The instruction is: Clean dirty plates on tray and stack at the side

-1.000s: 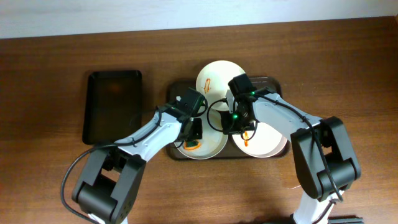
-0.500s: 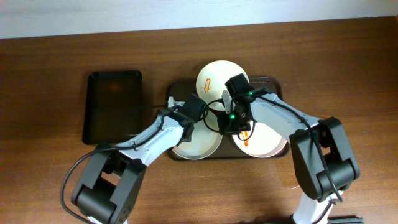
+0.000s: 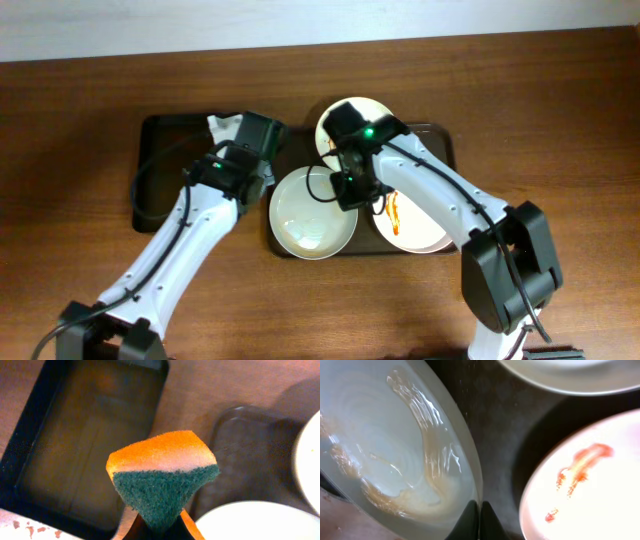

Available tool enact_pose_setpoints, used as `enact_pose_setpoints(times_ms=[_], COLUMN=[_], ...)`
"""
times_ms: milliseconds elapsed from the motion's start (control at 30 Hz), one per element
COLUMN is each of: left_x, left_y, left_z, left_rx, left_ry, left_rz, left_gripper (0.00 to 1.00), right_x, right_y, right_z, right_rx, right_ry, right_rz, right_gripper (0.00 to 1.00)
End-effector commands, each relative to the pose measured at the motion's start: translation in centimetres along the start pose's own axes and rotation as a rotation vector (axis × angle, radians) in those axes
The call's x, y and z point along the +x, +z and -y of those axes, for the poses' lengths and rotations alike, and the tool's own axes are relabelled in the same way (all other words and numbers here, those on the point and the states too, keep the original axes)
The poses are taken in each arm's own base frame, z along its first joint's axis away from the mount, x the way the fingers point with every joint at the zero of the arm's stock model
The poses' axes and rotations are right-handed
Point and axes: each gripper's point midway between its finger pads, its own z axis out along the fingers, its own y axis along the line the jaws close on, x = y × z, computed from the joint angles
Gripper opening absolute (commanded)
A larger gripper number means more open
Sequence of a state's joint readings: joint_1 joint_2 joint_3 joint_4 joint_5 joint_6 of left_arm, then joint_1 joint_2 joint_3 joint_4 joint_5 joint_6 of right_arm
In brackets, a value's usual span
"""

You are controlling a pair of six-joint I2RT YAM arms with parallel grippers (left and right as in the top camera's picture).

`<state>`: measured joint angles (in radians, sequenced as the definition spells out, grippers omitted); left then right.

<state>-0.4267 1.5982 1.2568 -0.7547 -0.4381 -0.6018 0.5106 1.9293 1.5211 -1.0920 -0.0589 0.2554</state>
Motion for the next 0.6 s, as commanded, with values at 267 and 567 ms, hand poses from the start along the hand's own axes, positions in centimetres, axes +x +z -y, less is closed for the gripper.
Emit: enact_pose_setpoints(times_ms=[267, 567], left_x=[1.5, 3.2], left_y=[3.2, 2.8], left_z=[-6.2, -7.0], left_rx=[0.123, 0.101], left_ry=[-0.050, -0.005], left_rz=[-0.275, -0.344], left_gripper=[0.00, 0.00], right_x=[-4.6, -3.8], right_y=[-15.3, -22.3], right_z=[3.9, 1.5], right_rx=[0.471, 0.800], right_ry=[0.024, -0.129], right_rz=[0.318, 0.502], right_gripper=[0.04, 0.04])
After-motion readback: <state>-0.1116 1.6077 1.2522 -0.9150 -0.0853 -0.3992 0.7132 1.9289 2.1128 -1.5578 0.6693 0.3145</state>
